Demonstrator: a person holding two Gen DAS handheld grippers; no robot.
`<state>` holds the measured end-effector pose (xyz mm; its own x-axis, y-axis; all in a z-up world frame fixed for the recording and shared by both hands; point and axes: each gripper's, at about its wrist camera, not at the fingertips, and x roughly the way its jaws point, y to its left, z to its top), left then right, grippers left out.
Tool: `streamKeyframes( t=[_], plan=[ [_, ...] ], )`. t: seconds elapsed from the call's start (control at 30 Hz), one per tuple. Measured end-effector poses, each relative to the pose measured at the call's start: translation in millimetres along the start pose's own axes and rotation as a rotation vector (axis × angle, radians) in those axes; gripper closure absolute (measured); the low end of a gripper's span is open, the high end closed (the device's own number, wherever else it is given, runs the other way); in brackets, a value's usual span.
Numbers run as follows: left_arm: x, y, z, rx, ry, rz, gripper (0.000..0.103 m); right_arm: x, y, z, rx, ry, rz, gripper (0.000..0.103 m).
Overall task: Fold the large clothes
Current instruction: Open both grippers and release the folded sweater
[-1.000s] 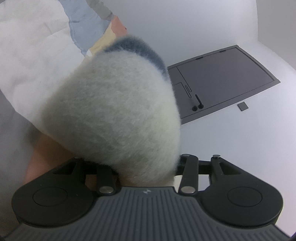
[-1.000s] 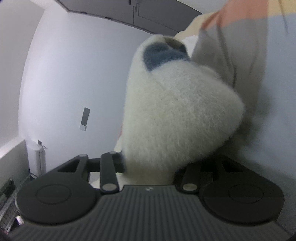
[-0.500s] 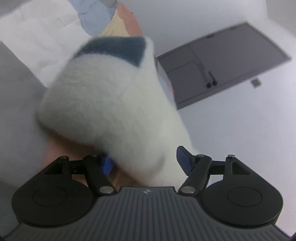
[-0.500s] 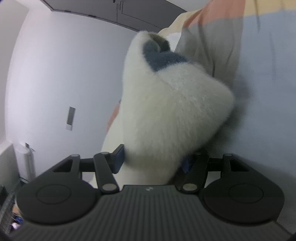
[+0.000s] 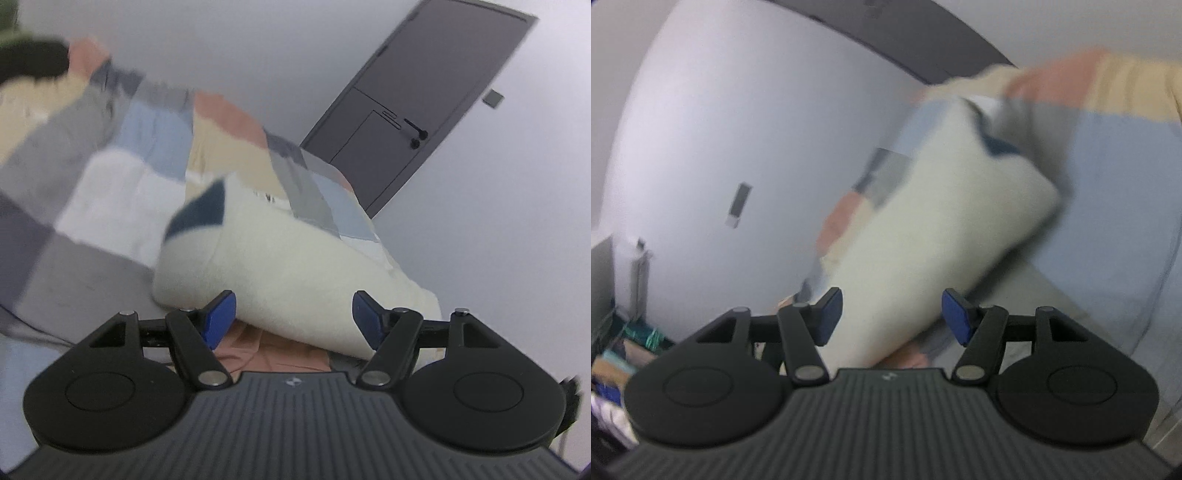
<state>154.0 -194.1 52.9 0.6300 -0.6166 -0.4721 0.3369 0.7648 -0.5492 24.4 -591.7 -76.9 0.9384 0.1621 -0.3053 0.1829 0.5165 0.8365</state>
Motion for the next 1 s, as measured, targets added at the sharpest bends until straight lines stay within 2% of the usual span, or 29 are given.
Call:
streamKeyframes(
  t=[0.27, 0.5, 0.6, 0.77, 1.0],
  plan=[
    [-89, -59, 7, 0.211, -0.036, 0.032, 0.029, -39, 88, -11, -0.195, -0.018, 0.067, 0.04],
    [-152, -85, -1, 0.297, -0.082, 0.029, 0.029, -74, 142, -32, -0.331, -0.022, 0.09, 0.04],
    [-175, -90, -9, 0.315, -0.107, 0.017, 0.029, -87, 158, -44, -0.388, -0.031, 0.073, 0.04],
    [-203, -96, -24, 0.354, -0.149, 0.035, 0.029, -101, 177, -69, -0.505, -0.055, -0.019, 0.04],
    [-230, -100, -54, 0.411, -0.174, 0.054, 0.029, -120, 185, -102, -0.6, -0.103, -0.058, 0.04]
  ],
)
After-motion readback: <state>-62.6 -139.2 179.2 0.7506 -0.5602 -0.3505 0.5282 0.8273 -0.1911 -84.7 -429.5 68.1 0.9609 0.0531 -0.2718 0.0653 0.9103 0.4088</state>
